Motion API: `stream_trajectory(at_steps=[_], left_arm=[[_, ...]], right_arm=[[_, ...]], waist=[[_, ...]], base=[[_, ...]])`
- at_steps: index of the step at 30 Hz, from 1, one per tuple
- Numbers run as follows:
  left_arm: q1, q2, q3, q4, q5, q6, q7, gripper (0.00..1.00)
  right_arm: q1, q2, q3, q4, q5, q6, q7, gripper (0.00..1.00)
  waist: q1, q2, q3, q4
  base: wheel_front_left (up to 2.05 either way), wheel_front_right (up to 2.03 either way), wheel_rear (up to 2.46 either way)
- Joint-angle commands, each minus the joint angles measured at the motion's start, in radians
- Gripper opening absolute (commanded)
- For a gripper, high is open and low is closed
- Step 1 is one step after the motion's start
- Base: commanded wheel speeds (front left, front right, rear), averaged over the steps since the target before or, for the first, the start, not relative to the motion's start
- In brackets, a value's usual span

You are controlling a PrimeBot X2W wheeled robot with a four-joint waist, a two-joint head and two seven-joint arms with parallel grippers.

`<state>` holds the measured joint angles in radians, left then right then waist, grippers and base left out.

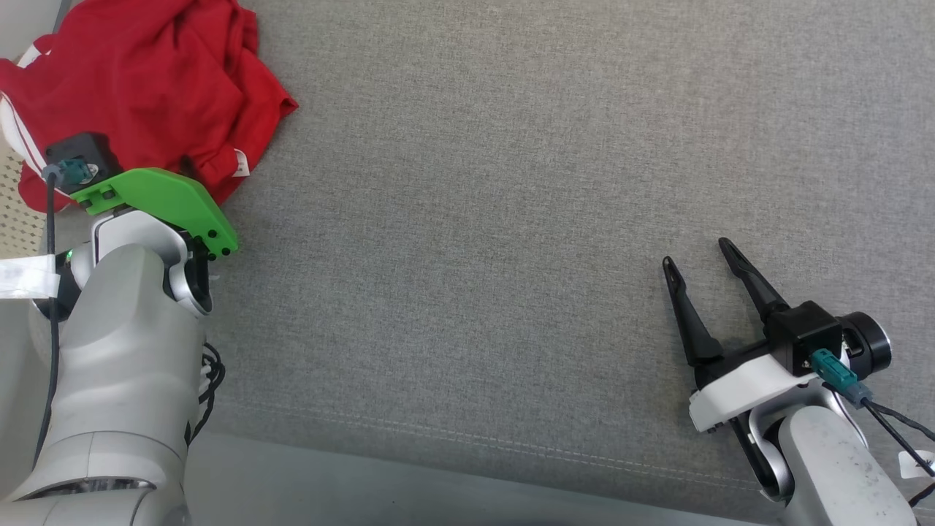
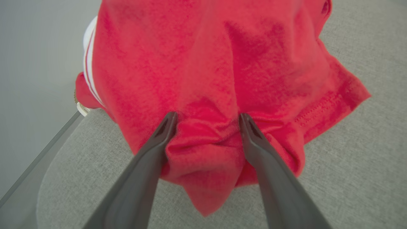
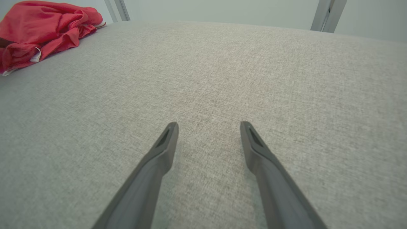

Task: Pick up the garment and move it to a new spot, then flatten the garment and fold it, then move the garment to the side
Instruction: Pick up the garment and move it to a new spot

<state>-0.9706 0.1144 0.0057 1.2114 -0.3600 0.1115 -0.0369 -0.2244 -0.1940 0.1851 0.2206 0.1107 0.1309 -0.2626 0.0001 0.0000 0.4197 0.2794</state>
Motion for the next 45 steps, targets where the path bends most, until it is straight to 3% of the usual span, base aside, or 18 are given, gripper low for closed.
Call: stream_trajectory(at_steps=[1,6,7,8,9,19,30,41,45], left_arm=[[-0.013,0.008,-0.002,0.011,0.004,-0.004,-0.006,1.0],[-0.003,0.02,-0.019,0.046,0.013,0.002,-0.006,1.0],[-0.001,0.021,-0.021,0.049,0.012,0.0,-0.01,0.7],[0.0,0.024,-0.023,0.049,0.013,-0.008,-0.021,0.15],[0.0,0.026,-0.024,0.051,0.012,-0.014,-0.033,0.0],[0.037,0.041,0.004,-0.003,-0.011,-0.015,-0.223,0.0],[0.189,0.058,0.096,-0.372,0.023,-0.025,-0.228,0.0],[0.253,0.072,0.14,-0.598,0.079,-0.057,-0.228,0.0],[0.265,0.067,0.127,-0.677,0.109,-0.048,-0.228,0.0]], right_arm=[[-0.011,-0.007,0.0,0.001,0.004,0.0,-0.003,1.0],[-0.005,-0.009,0.006,0.0,0.01,0.0,-0.003,1.0],[-0.004,-0.009,0.008,0.0,0.01,0.0,-0.003,1.0],[-0.004,-0.009,0.009,0.0,0.01,0.0,-0.003,1.0],[-0.004,-0.009,0.01,0.0,0.01,0.0,-0.003,1.0],[0.014,0.008,0.012,0.01,0.016,0.0,-0.003,1.0],[0.027,0.043,0.028,0.023,0.027,0.0,-0.003,1.0],[0.036,0.086,0.022,0.026,0.035,0.0,-0.003,1.0],[0.044,0.102,0.015,0.024,0.041,0.0,-0.003,1.0]], waist=[[-0.0001,0.0,0.0,-0.004],[-0.0001,0.0,-0.002,-0.016],[-0.0001,0.0,-0.002,-0.017],[-0.0001,0.0,-0.003,-0.019],[-0.0001,0.0,-0.004,-0.02],[-0.0001,0.0,-0.061,-0.023],[-0.0001,0.0,-0.139,-0.034],[-0.0001,0.0,-0.195,-0.078],[-0.0001,0.0,-0.214,-0.105]], base=[[0.0,0.0,0.0],[0.0,0.0,0.0],[0.0,0.0,0.0],[0.0,0.0,0.0],[0.0,0.0,0.0],[0.0,0.0,0.0],[0.0,0.0,0.0],[0.0,0.0,0.0],[0.0,0.0,0.0]])
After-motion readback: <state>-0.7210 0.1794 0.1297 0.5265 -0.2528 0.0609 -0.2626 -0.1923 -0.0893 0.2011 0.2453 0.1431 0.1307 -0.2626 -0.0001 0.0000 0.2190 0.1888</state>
